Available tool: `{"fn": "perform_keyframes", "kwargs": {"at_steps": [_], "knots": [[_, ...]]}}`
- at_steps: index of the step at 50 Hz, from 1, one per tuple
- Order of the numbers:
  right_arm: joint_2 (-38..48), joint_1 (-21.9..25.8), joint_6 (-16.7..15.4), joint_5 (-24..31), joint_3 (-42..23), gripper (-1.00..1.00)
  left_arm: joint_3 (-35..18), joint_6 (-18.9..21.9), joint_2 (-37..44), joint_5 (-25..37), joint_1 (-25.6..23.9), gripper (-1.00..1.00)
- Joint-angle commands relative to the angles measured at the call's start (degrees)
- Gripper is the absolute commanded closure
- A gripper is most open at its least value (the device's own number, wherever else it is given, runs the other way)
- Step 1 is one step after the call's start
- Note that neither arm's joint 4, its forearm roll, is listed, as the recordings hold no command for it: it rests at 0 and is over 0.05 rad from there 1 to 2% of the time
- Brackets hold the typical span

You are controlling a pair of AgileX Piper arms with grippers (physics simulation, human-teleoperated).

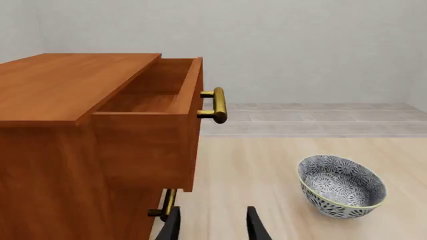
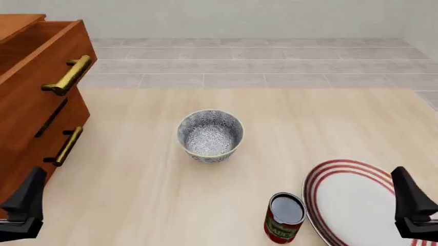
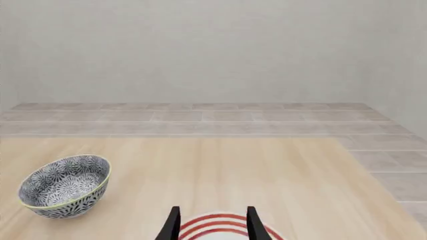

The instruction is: Put the bowl on the plate.

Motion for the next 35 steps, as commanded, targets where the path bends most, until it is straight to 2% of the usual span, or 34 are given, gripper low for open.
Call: {"fn": "perform_keyframes", "kwargs": {"at_steps": [1, 8, 9, 16, 17, 20, 35], "knots": [[0.18, 0.23, 0.08, 0.00, -0.17, -1.00, -0.18, 0.00, 0.33, -0.08, 0.00, -1.00], [0.56, 0.72, -0.37, -0.16, -0.09, -1.00, -0.18, -0.01, 0.33, -0.08, 0.00, -1.00], [3.90, 2.12, -2.49, -2.67, -0.03, -1.00, -0.18, -0.01, 0.34, -0.08, -0.01, -1.00], [8.83, 2.30, -1.99, -5.86, 0.00, -1.00, -0.18, 0.00, 0.32, -0.08, 0.00, -1.00], [13.81, 4.23, -2.12, -8.14, -3.39, -1.00, -0.18, -0.01, 0.33, -0.08, 0.01, -1.00], [16.92, 4.83, -2.36, -9.63, -5.14, -1.00, -0.18, 0.01, 0.32, -0.08, 0.00, -1.00], [27.76, 11.91, -0.94, -12.40, -13.71, -1.00, -0.18, -0.01, 0.33, -0.08, 0.00, -1.00]]}}
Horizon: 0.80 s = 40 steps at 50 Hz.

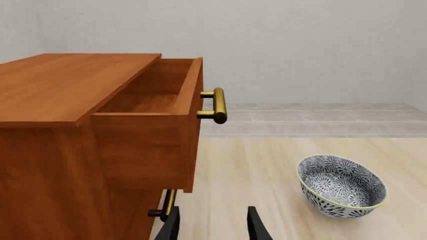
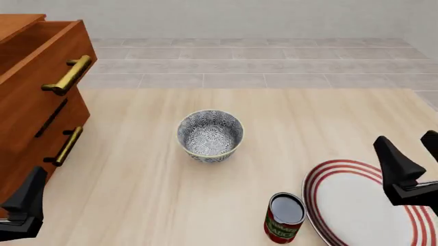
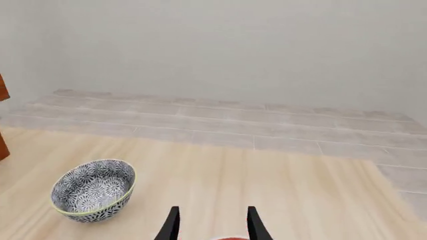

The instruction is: Put the bowl on the plate.

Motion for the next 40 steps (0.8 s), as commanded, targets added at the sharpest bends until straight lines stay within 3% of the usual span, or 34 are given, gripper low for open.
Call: {"fn": "perform_keyframes", "kwargs": {"at_steps": [1, 4, 6, 9, 14, 16, 20, 23, 24, 26, 29, 31, 36, 40], "knots": [[9.39, 5.21, -0.09, -2.88, -6.28, -1.00, -0.01, 0.00, 0.01, 0.00, 0.01, -1.00], [11.93, 6.86, 0.38, -3.38, -8.18, -1.00, -0.01, 0.01, 0.00, 0.00, 0.00, -1.00], [15.67, 8.84, -0.91, -4.46, -9.37, -1.00, -0.01, 0.01, 0.01, 0.00, -0.01, -1.00], [19.86, 10.06, 0.96, -6.02, -11.14, -1.00, -0.01, 0.00, 0.00, 0.00, 0.00, -1.00], [23.16, 11.87, 0.00, -6.00, -13.25, -1.00, 0.00, 0.00, 0.02, 0.00, 0.00, -1.00], [24.83, 12.03, 1.57, -5.46, -14.74, -1.00, -0.01, 0.00, 0.00, 0.00, 0.01, -1.00], [26.96, 13.15, 0.28, -3.76, -17.74, -1.00, 0.00, -0.01, 0.01, 0.00, 0.00, -1.00], [29.56, 14.10, 1.55, -1.79, -21.27, -1.00, -0.01, 0.00, 0.01, 0.00, 0.00, -1.00], [30.75, 14.43, 3.69, -1.44, -22.31, -1.00, -0.01, 0.01, 0.01, 0.00, 0.01, -1.00], [34.76, 17.14, 1.43, -0.22, -24.76, -1.00, -0.01, 0.00, 0.02, 0.00, 0.00, -1.00], [37.55, 17.92, 1.80, 1.03, -27.32, -1.00, -0.01, -0.01, 0.00, 0.00, 0.00, -1.00], [39.43, 18.75, -0.83, 1.44, -28.42, -1.00, -0.01, 0.01, 0.01, 0.00, -0.01, -1.00], [43.87, 20.41, -0.40, 1.89, -31.33, -1.00, 0.00, -0.02, 0.01, 0.00, -0.01, -1.00], [47.19, 21.62, 2.12, 4.09, -34.53, -1.00, -0.01, 0.02, 0.01, 0.00, 0.01, -1.00]]}}
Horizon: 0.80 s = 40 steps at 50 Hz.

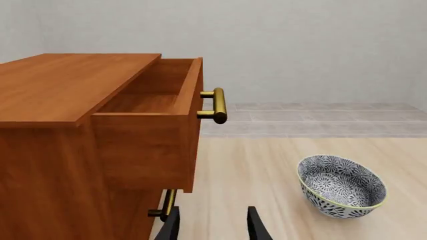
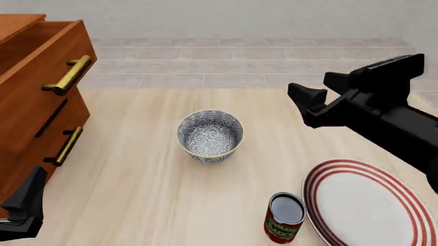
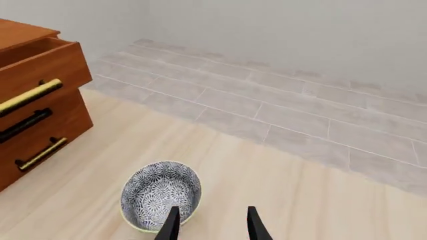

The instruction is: Put the bowl on the plate.

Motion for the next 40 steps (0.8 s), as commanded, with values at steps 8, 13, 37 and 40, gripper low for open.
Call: {"fn": "perform_keyframes", "kwargs": {"at_steps": [8, 13, 37, 40], "knots": [[14.80, 4.91, 1.70, 5.96, -11.78, -1.00, 0.00, 0.00, 0.00, 0.00, 0.00, -1.00], [18.32, 4.99, 2.02, 7.74, -15.02, -1.00, 0.00, 0.01, -0.01, 0.00, 0.00, -1.00], [31.94, 3.10, 2.33, 14.88, -23.57, -1.00, 0.00, 0.01, 0.01, 0.00, -0.01, -1.00], [33.06, 3.36, 2.74, 15.05, -23.95, -1.00, 0.00, 0.01, -0.01, 0.00, -0.01, -1.00]]}}
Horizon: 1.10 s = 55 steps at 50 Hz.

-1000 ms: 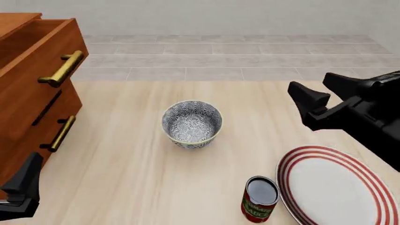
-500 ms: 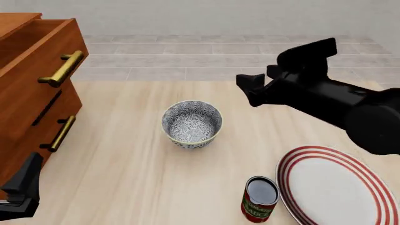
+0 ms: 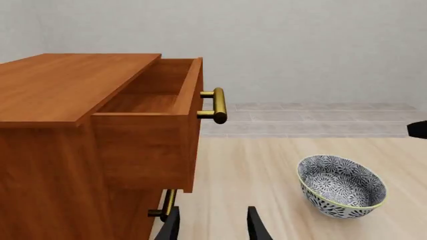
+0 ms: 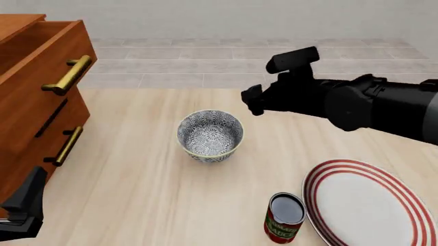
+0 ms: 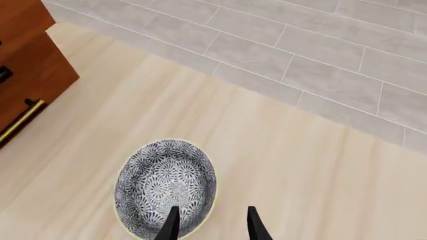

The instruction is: Put the bowl on the plate.

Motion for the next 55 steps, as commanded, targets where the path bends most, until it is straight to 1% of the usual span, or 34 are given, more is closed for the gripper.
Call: {"fn": "perform_keyframes", "kwargs": {"at_steps": [1, 12, 17, 22, 24, 32, 50, 55], "knots": [[5.31, 0.68, 0.81, 2.24, -2.58, -1.00, 0.00, -0.01, 0.01, 0.00, 0.01, -1.00], [8.76, 1.22, 1.51, 3.15, -4.50, -1.00, 0.00, -0.01, 0.00, 0.00, 0.00, -1.00], [10.31, 0.70, 0.95, 3.74, -6.02, -1.00, 0.00, 0.00, 0.00, 0.00, -0.02, -1.00], [11.74, 0.48, 1.36, 3.59, -6.64, -1.00, 0.00, -0.01, 0.00, 0.00, 0.00, -1.00], [12.62, 0.48, 1.05, 3.73, -7.08, -1.00, 0.00, 0.00, -0.01, 0.00, 0.01, -1.00], [15.26, 1.33, 1.98, 4.26, -9.07, -1.00, 0.00, 0.02, 0.00, 0.00, 0.01, -1.00], [19.35, 1.47, 2.38, 4.53, -10.93, -1.00, 0.00, 0.00, 0.00, 0.00, 0.00, -1.00], [20.85, 0.94, 2.02, 4.75, -11.68, -1.00, 0.00, 0.00, -0.01, 0.00, -0.01, -1.00]]}}
